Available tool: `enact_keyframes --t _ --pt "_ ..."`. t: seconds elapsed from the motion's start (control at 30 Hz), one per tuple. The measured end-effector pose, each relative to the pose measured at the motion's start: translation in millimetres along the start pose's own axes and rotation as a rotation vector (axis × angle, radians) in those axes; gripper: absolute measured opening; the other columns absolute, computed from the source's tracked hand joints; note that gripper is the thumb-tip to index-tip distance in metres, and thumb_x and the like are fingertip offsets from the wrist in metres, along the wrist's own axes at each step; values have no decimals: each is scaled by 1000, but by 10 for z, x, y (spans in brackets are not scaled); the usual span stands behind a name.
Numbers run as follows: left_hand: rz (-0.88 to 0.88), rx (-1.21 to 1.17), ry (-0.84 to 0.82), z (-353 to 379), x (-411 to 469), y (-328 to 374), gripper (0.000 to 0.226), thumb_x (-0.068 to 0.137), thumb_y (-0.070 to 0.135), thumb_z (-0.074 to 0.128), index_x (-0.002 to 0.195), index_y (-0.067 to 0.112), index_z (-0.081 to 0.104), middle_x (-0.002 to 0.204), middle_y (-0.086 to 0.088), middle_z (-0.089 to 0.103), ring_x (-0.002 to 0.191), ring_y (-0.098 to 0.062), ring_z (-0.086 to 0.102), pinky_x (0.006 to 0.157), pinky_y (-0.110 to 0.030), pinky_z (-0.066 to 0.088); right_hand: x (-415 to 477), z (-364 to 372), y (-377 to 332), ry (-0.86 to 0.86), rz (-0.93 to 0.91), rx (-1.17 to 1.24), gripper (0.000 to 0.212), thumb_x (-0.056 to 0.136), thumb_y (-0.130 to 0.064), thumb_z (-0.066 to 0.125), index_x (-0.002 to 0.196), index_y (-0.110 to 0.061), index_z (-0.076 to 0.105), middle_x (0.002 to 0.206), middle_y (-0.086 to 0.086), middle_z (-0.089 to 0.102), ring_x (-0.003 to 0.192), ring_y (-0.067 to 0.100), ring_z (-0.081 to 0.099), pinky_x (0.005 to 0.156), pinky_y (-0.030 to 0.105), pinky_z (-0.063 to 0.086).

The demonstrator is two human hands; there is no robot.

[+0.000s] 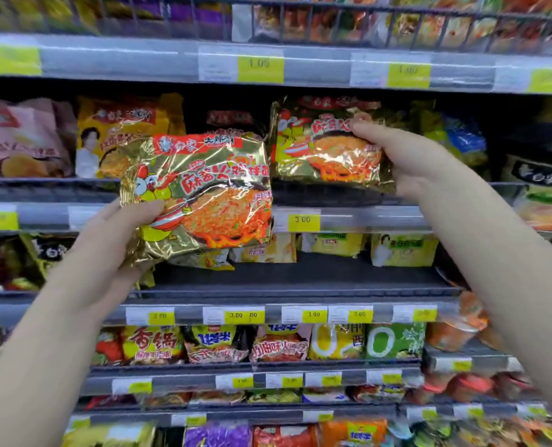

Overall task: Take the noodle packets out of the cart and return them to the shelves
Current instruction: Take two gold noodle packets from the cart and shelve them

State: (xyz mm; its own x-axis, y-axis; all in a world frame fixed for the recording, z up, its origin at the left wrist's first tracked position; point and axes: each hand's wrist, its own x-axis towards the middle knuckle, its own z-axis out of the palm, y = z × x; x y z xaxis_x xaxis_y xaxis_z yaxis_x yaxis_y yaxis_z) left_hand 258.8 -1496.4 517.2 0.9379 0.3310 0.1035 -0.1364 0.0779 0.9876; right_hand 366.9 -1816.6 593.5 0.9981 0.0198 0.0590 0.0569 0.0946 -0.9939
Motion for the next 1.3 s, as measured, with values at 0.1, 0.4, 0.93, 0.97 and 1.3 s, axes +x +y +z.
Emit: enact_keyframes --t 0.1,0.4,0.93,0.97,1.3 --pt "12 1 2 -112 19 -66 5 100 17 58 96 14 60 100 -11 62 78 -19 59 67 -34 45 236 121 -11 33 19 6 18 94 -27 74 107 -15 71 87 3 80 75 17 78 73 37 66" --pt "-43 27 -12 -290 13 -131 45 69 36 64 108 13 60 116 -15 62 102 -32 56 88 -47 43 677 106 90 25 37 -122 53 83 -34 82 127 -10 64 115 1 77 109 12 71 107 35 52" --pt "53 -44 -170 204 158 76 16 94 22 66 108 28 67 76 21 75 67 2 69 68 -28 43 710 -31 77 244 -95 -1110 107 77 -76 69 148 1 45 154 22 48 136 35 52 100 36 49" --pt "58 -30 -196 258 193 114 15 93 22 67 105 30 67 77 21 75 71 1 70 68 -27 45 728 -57 88 254 -82 -1098 101 74 -77 70 138 -1 53 149 22 54 126 32 58 92 33 49" --pt "67 31 -352 728 484 368 12 97 22 66 108 17 68 89 6 80 80 -7 76 66 -24 61 398 -300 13 309 -227 -969 66 90 -60 68 136 -13 60 130 6 65 114 27 63 91 32 49"
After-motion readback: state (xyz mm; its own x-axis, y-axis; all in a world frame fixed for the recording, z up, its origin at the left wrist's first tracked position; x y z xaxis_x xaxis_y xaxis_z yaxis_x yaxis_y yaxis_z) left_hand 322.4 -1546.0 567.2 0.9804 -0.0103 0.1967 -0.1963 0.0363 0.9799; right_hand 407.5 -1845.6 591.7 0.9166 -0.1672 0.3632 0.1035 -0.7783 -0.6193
